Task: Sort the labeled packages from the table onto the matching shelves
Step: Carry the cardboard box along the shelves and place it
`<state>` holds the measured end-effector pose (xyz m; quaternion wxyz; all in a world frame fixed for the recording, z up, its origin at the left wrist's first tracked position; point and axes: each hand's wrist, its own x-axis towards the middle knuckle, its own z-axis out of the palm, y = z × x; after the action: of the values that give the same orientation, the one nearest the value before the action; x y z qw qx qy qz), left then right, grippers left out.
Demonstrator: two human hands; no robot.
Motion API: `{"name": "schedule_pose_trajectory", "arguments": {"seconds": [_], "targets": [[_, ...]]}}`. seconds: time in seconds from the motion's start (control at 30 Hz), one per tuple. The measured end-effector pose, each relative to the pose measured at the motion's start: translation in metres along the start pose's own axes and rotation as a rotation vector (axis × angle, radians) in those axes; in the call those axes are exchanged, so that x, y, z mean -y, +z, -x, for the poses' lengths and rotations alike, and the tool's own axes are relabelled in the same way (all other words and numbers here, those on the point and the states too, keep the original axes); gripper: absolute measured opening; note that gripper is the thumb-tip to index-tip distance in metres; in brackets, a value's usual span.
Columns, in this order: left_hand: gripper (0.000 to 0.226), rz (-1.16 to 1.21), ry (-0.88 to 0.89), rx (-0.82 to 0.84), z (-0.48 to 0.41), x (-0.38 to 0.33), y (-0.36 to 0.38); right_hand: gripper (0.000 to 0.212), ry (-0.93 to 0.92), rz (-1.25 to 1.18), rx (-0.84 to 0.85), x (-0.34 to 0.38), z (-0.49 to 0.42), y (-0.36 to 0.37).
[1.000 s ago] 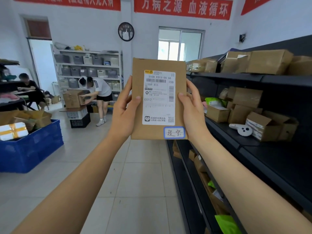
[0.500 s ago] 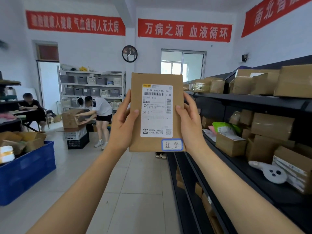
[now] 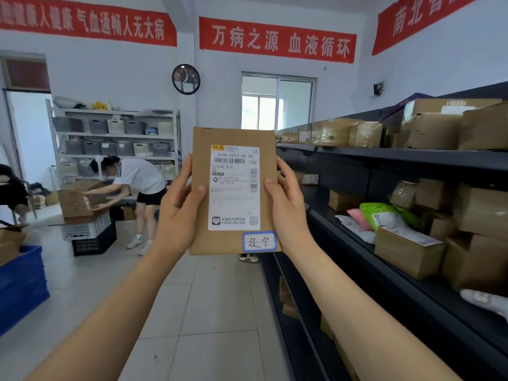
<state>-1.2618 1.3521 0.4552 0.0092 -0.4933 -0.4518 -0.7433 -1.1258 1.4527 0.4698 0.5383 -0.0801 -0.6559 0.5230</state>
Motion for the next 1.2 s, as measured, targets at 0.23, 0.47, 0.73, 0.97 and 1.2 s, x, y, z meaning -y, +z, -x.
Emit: {"name": "schedule_pose_trajectory", "arguments": {"seconds": [0.23, 0.47, 0.73, 0.97, 1.2], "targets": [[0.054, 0.051, -0.034, 0.046, -0.047, 0.07, -0.016, 0.038, 0.027, 0.05, -0.035, -0.056, -0.045, 0.024], [0.053, 0.096, -0.085, 0.039, -0.078, 0.129, -0.01, 0.036, 0.046, 0.125, -0.064, -0.105, -0.086, 0.024], [0.051, 0.091, -0.088, 0.016, -0.135, 0.197, -0.006, 0.035, 0.047, 0.094, -0.053, -0.166, -0.152, 0.025], [0.051, 0.083, -0.097, 0.042, -0.203, 0.265, 0.009, 0.036, 0.042, 0.093, -0.048, -0.217, -0.235, 0.018], [0.051, 0.065, -0.09, 0.048, -0.252, 0.319, 0.012, 0.036, 0.051, 0.064, -0.059, -0.271, -0.292, 0.02]]}}
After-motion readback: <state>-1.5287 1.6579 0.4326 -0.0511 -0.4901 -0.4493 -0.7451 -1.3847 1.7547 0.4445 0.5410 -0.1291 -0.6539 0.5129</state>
